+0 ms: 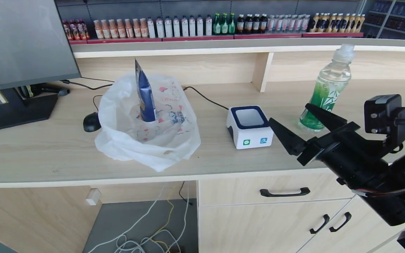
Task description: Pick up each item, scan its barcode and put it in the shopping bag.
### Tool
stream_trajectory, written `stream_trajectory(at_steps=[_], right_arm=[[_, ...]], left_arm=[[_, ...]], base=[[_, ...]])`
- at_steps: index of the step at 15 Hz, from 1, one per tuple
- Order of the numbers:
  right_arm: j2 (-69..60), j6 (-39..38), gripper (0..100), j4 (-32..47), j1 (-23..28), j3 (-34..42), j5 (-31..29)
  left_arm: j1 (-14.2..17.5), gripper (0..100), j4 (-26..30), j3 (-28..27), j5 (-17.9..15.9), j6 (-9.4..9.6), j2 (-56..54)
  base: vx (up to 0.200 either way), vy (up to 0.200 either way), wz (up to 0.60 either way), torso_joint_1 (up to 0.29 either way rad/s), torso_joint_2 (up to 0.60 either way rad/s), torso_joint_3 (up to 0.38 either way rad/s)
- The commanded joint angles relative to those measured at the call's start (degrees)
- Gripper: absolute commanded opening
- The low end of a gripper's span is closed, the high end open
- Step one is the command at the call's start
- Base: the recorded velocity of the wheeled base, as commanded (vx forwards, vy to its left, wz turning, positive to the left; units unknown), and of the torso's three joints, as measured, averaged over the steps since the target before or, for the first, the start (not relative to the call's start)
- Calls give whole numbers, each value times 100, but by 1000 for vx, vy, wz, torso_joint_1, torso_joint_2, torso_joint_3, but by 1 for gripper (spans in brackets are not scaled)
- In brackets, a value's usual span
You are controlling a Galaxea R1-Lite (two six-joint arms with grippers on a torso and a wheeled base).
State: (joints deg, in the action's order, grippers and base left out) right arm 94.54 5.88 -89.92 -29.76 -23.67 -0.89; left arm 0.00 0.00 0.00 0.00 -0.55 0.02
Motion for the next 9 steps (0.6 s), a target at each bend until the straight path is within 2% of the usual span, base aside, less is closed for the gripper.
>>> stream_trajectory(at_steps=[1,9], right_arm=[[82,10,100,-8,5,-50,1],[109,151,100,-8,-21,47,1]], left_arm=[[0,100,0,0,0,2,-2],[0,100,0,0,0,-7,-2]], base=[[0,-200,0,-2,2,2],[0,-200,0,5,3,3]])
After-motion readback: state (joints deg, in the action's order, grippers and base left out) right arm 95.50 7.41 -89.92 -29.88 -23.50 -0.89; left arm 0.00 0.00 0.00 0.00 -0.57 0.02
